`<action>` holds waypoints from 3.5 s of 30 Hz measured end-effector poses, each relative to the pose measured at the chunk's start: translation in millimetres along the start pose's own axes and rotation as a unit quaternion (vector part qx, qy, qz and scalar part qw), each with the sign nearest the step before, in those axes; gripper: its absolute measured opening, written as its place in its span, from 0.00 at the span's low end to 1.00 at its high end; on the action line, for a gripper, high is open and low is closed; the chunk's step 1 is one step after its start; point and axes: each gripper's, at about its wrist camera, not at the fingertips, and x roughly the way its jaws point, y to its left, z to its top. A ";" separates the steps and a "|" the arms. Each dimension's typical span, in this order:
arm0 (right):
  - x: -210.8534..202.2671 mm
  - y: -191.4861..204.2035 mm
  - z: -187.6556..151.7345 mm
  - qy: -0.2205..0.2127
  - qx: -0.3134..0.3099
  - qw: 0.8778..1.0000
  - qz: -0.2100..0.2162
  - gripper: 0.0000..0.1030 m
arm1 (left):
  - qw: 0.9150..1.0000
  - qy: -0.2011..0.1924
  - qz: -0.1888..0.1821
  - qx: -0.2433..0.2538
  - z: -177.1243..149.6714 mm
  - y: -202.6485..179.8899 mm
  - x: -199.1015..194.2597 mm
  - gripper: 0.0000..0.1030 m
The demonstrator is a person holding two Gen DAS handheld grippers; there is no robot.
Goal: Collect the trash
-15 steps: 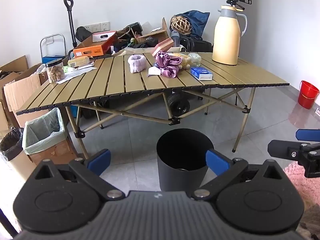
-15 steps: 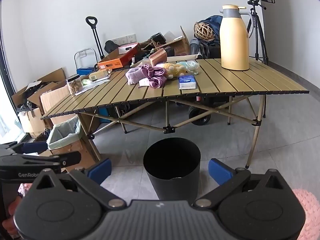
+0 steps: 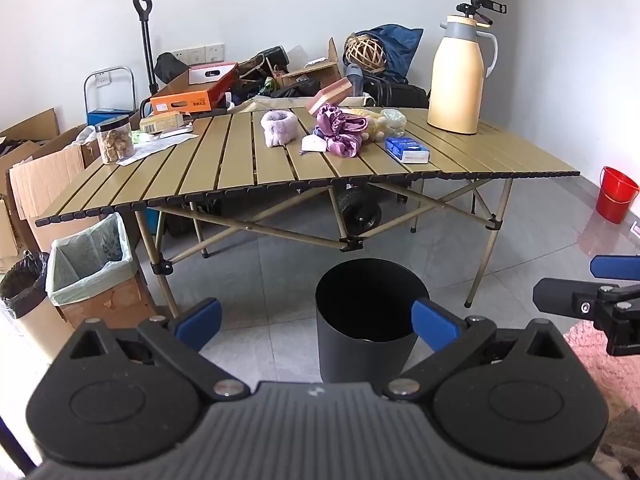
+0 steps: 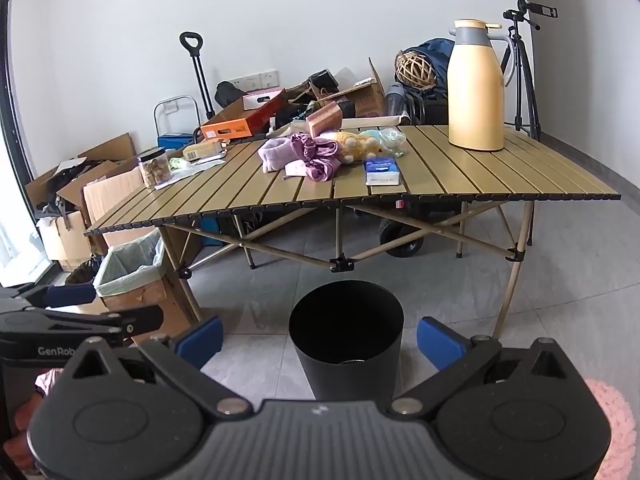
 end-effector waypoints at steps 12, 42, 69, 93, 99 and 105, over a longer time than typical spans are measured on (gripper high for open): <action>-1.3 0.7 -0.6 -0.010 -0.005 1.000 -0.001 1.00 | 1.000 -0.011 0.001 -0.001 -0.4 2.5 -2.2 1.00; -14.0 6.7 -1.8 -0.023 -0.018 1.000 -0.004 1.00 | 1.000 -0.028 0.001 0.001 -1.2 0.5 -13.1 1.00; -13.4 6.3 -1.1 -0.023 -0.017 1.000 -0.003 1.00 | 1.000 -0.029 0.001 0.002 -1.2 1.9 -13.1 1.00; 40.8 -12.9 20.9 -0.037 0.006 0.999 0.000 1.00 | 0.999 -0.043 0.016 0.016 22.1 -0.2 37.8 1.00; 64.3 -27.8 36.9 -0.049 0.017 0.999 -0.007 1.00 | 0.999 -0.048 0.015 0.019 37.0 -1.3 61.8 1.00; 86.6 -38.1 59.3 -0.075 0.024 0.997 -0.005 1.00 | 0.998 -0.063 0.012 0.013 59.7 -0.2 85.9 1.00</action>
